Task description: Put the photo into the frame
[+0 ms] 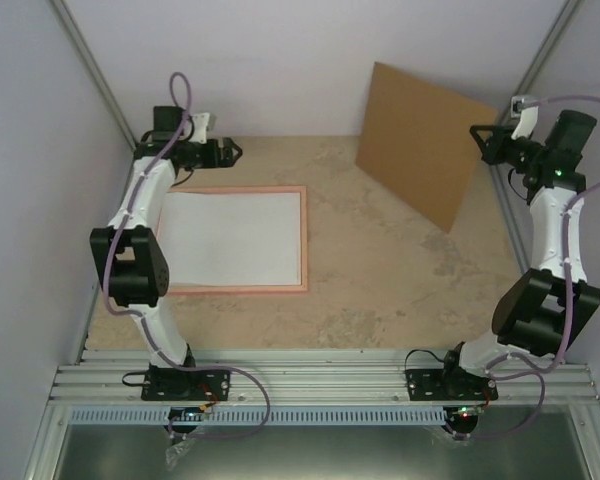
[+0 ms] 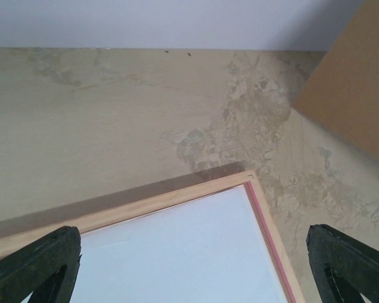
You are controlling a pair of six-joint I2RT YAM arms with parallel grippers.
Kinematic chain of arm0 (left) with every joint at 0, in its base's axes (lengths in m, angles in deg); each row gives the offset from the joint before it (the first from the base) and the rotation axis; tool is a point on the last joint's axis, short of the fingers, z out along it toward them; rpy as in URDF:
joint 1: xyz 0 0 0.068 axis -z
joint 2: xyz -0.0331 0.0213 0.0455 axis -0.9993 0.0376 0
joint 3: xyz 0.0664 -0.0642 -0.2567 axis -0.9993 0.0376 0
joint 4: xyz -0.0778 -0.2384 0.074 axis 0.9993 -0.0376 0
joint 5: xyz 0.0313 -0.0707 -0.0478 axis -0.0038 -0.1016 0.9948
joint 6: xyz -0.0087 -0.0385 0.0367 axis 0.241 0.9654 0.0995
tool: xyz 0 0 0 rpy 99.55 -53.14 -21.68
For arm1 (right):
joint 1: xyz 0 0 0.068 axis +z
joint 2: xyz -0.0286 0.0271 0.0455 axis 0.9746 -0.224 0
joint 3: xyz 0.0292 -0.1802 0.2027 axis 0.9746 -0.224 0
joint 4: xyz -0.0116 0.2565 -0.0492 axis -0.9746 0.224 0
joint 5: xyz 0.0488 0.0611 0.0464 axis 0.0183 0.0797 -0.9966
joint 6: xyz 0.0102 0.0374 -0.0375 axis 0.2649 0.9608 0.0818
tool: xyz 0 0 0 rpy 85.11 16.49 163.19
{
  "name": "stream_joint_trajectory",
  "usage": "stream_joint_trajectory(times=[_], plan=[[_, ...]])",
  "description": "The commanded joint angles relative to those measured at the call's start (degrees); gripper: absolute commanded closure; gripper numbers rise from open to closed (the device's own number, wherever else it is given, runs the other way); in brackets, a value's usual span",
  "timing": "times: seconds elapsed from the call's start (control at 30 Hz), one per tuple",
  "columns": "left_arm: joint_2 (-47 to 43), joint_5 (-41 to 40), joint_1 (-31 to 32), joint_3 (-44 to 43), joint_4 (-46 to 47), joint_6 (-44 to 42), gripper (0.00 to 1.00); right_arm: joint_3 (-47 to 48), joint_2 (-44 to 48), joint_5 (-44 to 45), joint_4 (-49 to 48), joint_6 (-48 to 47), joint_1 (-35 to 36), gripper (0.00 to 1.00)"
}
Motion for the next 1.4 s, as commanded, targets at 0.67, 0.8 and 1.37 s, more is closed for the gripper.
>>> stream_joint_trajectory(times=[0.67, 0.8, 1.37], plan=[[-29.2, -2.4, 15.6, 1.3, -6.7, -43.5, 0.01, 6.2, 17.1, -5.4, 15.5, -53.6, 26.9, 1.00], [-27.9, -5.4, 20.2, -0.4, -11.8, -53.1, 0.02, 7.6, 16.9, -6.3, 17.2, -55.8, 29.1, 0.99], [-28.5, -7.8, 26.4, -0.4, -17.2, -53.4, 1.00, 7.0, 16.8, -1.9, 18.3, -62.5, 35.0, 0.98]])
